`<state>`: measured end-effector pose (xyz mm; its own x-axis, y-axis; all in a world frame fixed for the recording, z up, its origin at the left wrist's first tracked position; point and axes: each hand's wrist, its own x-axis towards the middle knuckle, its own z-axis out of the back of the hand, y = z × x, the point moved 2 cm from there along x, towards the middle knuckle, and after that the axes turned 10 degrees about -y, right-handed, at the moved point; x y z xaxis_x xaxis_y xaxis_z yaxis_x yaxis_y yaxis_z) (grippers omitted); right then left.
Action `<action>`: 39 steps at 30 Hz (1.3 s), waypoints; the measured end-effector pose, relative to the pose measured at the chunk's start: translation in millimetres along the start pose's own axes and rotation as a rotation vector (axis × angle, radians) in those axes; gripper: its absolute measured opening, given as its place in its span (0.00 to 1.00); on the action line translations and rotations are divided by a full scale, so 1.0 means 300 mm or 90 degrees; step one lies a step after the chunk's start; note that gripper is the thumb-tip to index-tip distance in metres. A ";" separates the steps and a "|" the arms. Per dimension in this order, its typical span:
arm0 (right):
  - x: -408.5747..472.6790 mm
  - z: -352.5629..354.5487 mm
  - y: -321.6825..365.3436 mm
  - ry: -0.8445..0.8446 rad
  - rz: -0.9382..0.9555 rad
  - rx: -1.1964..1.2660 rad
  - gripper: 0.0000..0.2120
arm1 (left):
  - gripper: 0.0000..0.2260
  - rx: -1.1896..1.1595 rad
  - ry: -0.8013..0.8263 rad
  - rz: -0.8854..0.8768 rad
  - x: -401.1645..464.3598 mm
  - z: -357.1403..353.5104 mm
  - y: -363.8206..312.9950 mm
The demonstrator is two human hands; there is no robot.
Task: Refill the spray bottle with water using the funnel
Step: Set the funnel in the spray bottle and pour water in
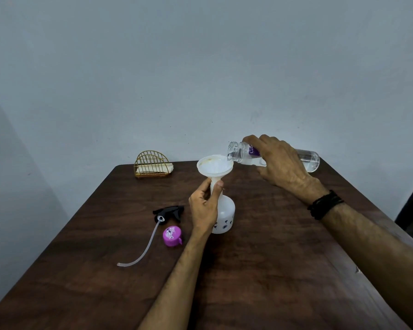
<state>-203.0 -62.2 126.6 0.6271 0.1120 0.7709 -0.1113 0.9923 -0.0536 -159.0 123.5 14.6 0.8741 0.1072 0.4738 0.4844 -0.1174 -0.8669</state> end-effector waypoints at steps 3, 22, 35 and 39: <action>0.000 0.000 0.001 0.006 0.002 -0.001 0.33 | 0.05 0.005 0.002 0.009 0.002 -0.001 0.008; 0.011 0.008 -0.005 0.015 0.021 -0.023 0.33 | 0.04 0.001 -0.003 0.013 0.003 0.000 0.010; 0.023 0.017 -0.009 0.006 0.032 -0.044 0.32 | 0.05 0.005 -0.002 0.017 0.000 -0.002 -0.001; 0.025 0.020 -0.013 0.006 0.027 -0.038 0.33 | 0.08 -0.005 0.001 0.015 0.002 -0.001 0.016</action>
<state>-202.5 -65.5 136.3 0.6299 0.1542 0.7613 -0.0920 0.9880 -0.1240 -156.3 122.7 10.7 0.8850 0.1031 0.4541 0.4645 -0.1272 -0.8764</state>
